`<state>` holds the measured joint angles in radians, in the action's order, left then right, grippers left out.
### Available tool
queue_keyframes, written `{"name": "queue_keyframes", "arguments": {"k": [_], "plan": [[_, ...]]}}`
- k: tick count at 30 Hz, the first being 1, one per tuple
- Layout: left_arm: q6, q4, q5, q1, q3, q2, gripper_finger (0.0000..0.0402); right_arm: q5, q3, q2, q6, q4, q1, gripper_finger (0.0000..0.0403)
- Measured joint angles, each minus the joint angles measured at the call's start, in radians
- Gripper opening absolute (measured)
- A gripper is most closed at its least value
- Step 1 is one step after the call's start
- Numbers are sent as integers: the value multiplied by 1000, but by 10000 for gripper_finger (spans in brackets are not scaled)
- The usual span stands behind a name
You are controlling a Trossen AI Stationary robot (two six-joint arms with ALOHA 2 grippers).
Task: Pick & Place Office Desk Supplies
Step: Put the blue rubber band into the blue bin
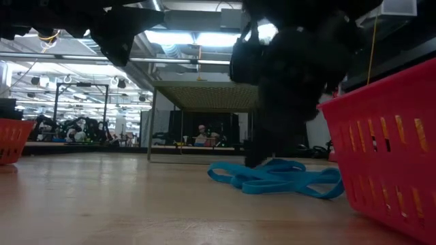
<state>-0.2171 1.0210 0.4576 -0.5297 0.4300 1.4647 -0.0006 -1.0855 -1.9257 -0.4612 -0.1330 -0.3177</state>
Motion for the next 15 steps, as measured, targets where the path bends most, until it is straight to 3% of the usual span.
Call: {"name": "queue_keyframes", "arguments": {"k": [10, 15], "plan": [[-6, 0, 3, 0, 0, 0, 143, 18, 0, -26, -27, 12, 5, 141], [-7, 0, 3, 0, 0, 0, 143, 45, 0, -26, -27, 5, 9, 70]]}}
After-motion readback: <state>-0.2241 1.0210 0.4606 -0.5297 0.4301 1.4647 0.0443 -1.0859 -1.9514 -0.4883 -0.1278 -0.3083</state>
